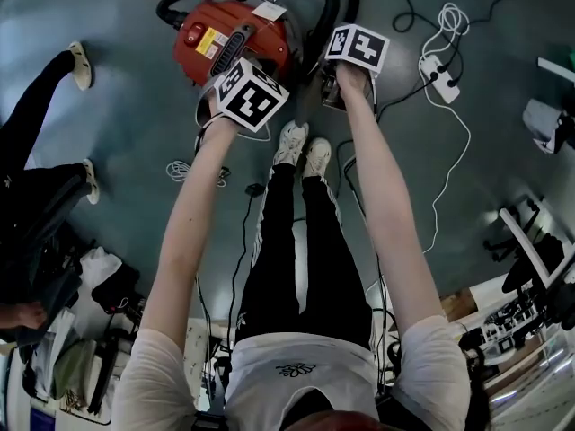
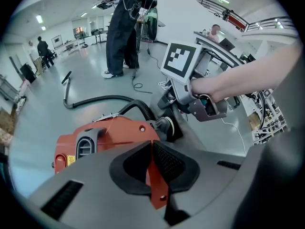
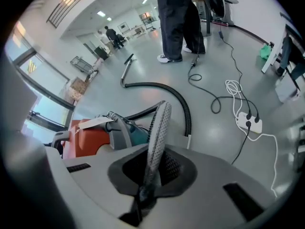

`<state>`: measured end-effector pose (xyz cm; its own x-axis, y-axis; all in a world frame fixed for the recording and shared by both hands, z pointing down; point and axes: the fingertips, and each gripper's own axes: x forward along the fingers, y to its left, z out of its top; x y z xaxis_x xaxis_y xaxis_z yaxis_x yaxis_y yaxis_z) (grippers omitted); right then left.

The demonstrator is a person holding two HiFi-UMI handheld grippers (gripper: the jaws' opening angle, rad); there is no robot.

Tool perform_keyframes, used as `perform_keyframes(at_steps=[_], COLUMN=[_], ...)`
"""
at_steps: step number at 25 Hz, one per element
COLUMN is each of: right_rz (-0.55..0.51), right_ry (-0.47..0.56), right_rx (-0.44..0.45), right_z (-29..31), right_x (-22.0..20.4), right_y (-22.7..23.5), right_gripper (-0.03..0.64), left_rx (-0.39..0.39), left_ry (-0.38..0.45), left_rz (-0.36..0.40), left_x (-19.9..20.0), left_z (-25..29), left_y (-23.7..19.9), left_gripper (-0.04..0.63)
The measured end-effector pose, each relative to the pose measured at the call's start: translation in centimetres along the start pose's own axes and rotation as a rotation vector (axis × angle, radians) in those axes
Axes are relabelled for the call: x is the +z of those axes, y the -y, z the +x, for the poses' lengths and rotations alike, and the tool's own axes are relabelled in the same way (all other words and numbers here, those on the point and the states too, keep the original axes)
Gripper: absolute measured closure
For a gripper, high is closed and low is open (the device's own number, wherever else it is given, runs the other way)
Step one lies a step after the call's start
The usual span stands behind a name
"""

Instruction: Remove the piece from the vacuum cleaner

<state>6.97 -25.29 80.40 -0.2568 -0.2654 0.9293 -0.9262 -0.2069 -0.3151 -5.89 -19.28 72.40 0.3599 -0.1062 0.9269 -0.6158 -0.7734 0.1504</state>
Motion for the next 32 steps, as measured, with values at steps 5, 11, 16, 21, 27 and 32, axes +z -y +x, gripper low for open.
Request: perform_keyframes(at_steps=[5, 11, 16, 21, 27, 32], right_rz=[-0.055, -0.160, -0.240, -0.087, -0.047, -0.232], right_ry=[-0.033, -0.047, -0.024, 0.009, 0.038, -0.027], right_rx=[-0.030, -0.027, -0.029, 0.039, 0.043, -0.004], right_z=[-0.1, -0.3, -0.8, -1.1, -2.1, -1.0], right_x=[-0.9, -1.5, -1.8, -2.3, -2.9, -1.8], right_y=[0.9, 1.2, 1.4, 2.2, 2.7, 2.5], right_gripper=[0.594, 0.594, 0.594, 0.594, 0.594, 0.594], left_rx=[0.006, 0.034, 0.089, 0.094, 0.109, 0.117], left_ry=[-0.021, -0.054, -0.089, -0.079, -0.081, -0.056], left_rz=[0.019, 0.028, 0.062, 0.031, 0.009, -0.011], left_x=[-0.3, -0.4, -0.3, -0.1, -0.3, -0.2], left_z=[0.1, 0.3, 0.4, 0.2, 0.3, 0.2], left_y=[-0.1, -0.1, -0.1, 0.0, 0.0, 0.0], left_gripper=[0.575, 0.575, 0.575, 0.575, 0.577, 0.580])
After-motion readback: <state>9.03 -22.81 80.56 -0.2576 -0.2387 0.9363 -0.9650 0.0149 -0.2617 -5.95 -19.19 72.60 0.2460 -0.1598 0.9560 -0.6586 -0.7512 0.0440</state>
